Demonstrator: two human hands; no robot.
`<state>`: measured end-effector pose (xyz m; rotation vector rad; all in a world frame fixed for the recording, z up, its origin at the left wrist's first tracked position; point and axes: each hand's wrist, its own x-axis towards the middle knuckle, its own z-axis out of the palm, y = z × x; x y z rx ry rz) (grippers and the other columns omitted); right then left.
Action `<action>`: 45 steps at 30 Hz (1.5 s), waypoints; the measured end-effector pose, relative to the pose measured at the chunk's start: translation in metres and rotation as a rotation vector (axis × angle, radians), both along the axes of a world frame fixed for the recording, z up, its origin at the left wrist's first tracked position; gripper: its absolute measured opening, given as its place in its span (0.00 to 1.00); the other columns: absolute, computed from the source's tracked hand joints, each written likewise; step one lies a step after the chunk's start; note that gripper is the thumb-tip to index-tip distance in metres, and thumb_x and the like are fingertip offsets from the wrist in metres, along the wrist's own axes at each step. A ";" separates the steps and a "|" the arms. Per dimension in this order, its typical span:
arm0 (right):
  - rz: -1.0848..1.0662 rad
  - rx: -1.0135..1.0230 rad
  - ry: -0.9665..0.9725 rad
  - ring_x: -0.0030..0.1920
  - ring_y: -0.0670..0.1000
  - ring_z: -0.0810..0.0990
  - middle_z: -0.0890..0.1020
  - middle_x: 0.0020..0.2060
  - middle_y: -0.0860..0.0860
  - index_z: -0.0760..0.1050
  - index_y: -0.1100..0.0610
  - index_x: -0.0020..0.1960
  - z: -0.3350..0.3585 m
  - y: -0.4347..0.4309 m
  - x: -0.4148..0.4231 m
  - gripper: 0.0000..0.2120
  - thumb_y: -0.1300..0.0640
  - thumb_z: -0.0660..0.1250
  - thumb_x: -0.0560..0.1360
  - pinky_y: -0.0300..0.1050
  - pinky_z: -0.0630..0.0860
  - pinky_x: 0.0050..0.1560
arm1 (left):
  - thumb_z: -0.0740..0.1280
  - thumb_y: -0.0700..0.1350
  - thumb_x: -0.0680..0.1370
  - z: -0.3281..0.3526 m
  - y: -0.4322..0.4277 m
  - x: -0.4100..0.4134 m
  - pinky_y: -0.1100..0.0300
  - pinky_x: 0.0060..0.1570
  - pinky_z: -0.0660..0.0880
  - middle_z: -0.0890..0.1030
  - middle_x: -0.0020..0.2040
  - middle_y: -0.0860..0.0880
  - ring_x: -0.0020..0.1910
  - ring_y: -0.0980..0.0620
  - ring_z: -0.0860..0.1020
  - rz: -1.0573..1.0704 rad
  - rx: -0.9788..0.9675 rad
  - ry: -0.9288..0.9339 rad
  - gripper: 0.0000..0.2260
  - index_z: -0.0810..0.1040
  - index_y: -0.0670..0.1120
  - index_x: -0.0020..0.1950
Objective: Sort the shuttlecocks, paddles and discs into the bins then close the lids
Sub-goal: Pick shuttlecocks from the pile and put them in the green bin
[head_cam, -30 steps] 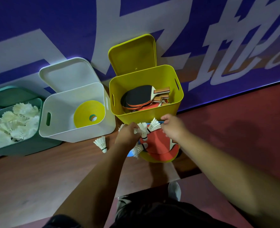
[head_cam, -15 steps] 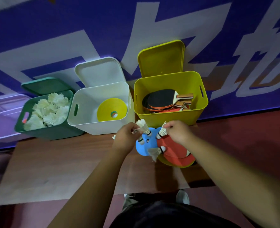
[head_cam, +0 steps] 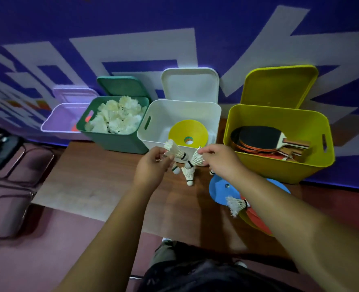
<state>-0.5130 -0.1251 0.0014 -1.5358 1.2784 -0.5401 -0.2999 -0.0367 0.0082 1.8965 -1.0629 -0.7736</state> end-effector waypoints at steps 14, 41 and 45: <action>0.000 -0.008 0.017 0.42 0.49 0.84 0.85 0.36 0.46 0.87 0.45 0.50 0.022 -0.038 0.233 0.14 0.60 0.66 0.77 0.51 0.82 0.52 | 0.74 0.49 0.77 0.020 -0.036 0.246 0.39 0.50 0.82 0.75 0.35 0.55 0.38 0.49 0.78 0.146 -0.120 0.132 0.06 0.81 0.51 0.51; 0.015 -0.190 0.267 0.48 0.49 0.81 0.76 0.60 0.46 0.82 0.50 0.61 0.008 -0.121 0.394 0.12 0.59 0.64 0.81 0.42 0.73 0.44 | 0.69 0.55 0.82 0.003 -0.183 0.426 0.61 0.30 0.70 0.84 0.46 0.50 0.28 0.57 0.78 0.071 0.006 0.237 0.13 0.80 0.45 0.52; 0.024 -0.212 0.259 0.51 0.47 0.80 0.76 0.58 0.44 0.83 0.47 0.57 0.006 -0.124 0.406 0.11 0.58 0.64 0.81 0.40 0.71 0.44 | 0.64 0.60 0.81 -0.001 -0.187 0.449 0.53 0.36 0.79 0.85 0.40 0.48 0.32 0.47 0.80 0.168 0.057 0.073 0.19 0.80 0.44 0.47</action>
